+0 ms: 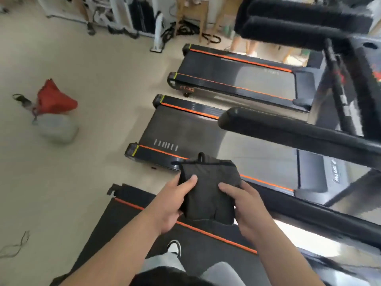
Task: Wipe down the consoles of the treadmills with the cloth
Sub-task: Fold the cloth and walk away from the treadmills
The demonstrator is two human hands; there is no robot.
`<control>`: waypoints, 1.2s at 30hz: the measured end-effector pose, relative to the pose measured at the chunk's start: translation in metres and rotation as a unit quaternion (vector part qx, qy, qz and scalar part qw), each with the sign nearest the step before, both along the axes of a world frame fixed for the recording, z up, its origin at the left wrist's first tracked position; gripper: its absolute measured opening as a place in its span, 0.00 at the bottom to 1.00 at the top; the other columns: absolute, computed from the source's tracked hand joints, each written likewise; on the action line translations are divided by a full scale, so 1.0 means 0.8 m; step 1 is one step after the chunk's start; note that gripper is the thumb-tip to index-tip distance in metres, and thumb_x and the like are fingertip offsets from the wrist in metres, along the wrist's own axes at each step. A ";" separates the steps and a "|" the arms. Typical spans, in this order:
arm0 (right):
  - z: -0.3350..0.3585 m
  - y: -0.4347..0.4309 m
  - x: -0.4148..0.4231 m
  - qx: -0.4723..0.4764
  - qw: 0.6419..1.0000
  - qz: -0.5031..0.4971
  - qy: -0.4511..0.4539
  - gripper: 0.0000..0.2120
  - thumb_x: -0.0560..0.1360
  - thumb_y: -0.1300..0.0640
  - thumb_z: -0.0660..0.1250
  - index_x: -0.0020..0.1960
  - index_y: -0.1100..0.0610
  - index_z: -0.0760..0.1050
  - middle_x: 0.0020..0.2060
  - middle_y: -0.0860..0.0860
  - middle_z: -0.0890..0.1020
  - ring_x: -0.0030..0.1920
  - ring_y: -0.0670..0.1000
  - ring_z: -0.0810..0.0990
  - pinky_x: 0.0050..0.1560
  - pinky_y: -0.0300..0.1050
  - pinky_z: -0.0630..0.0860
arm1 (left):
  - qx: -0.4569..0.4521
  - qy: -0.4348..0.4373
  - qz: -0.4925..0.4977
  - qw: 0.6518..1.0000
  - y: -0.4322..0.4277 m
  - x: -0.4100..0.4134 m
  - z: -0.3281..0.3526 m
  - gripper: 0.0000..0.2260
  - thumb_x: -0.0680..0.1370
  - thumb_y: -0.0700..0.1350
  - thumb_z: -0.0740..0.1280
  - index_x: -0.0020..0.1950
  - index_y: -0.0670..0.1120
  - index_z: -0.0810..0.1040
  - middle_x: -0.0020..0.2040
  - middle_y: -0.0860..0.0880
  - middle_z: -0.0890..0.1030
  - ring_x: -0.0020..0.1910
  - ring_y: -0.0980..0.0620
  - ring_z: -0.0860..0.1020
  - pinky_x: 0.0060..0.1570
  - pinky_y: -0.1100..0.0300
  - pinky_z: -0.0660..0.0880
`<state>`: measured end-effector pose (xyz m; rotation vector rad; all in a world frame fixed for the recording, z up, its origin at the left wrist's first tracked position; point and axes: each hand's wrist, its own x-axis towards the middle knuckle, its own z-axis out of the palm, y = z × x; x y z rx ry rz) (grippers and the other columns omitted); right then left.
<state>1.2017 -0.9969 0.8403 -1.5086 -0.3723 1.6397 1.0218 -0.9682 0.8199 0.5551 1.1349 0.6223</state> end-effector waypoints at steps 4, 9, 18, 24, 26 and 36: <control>-0.026 0.041 -0.084 0.005 0.992 0.110 -0.060 0.15 0.79 0.62 0.71 0.65 0.59 0.77 0.58 0.57 0.85 0.54 0.55 0.87 0.48 0.47 0.83 | 0.024 0.032 0.103 0.994 -0.009 -0.077 0.006 0.10 0.85 0.48 0.64 0.65 0.51 0.81 0.59 0.52 0.86 0.60 0.53 0.84 0.59 0.52 0.79; -0.033 0.058 -0.167 0.106 0.923 0.281 -0.240 0.13 0.73 0.46 0.77 0.54 0.48 0.80 0.52 0.51 0.83 0.52 0.51 0.83 0.57 0.52 0.80 | 0.025 0.121 0.193 0.973 -0.044 -0.117 0.003 0.10 0.85 0.46 0.64 0.63 0.53 0.82 0.57 0.52 0.87 0.58 0.53 0.84 0.62 0.55 0.78; -0.052 0.033 -0.274 -0.006 0.904 0.425 -0.039 0.28 0.69 0.51 0.82 0.63 0.55 0.74 0.57 0.58 0.84 0.56 0.55 0.87 0.50 0.46 0.83 | 0.025 0.186 0.286 0.940 -0.117 -0.145 0.023 0.18 0.78 0.34 0.65 0.58 0.57 0.79 0.42 0.63 0.84 0.43 0.66 0.81 0.45 0.71 0.76; -0.061 0.035 -0.386 -0.068 0.874 0.479 0.043 0.15 0.81 0.56 0.69 0.65 0.62 0.80 0.57 0.62 0.86 0.60 0.62 0.85 0.66 0.63 0.78 | 0.006 0.236 0.442 0.865 -0.154 -0.243 0.014 0.25 0.78 0.43 0.75 0.68 0.66 0.74 0.59 0.67 0.82 0.58 0.72 0.78 0.60 0.70 0.75; -0.061 0.029 -0.436 -0.069 0.869 0.490 0.024 0.13 0.83 0.57 0.67 0.64 0.62 0.79 0.56 0.61 0.87 0.59 0.62 0.85 0.65 0.62 0.79 | 0.002 0.254 0.459 0.851 -0.164 -0.288 0.008 0.30 0.74 0.48 0.78 0.74 0.60 0.74 0.63 0.64 0.81 0.61 0.69 0.78 0.64 0.67 0.75; -0.042 0.044 -0.676 -0.068 0.868 0.492 0.002 0.18 0.86 0.48 0.58 0.65 0.57 0.80 0.54 0.55 0.88 0.56 0.56 0.86 0.60 0.55 0.80 | -0.004 0.291 0.429 0.855 -0.155 -0.527 0.008 0.26 0.76 0.40 0.70 0.72 0.59 0.74 0.65 0.59 0.80 0.58 0.69 0.79 0.59 0.67 0.78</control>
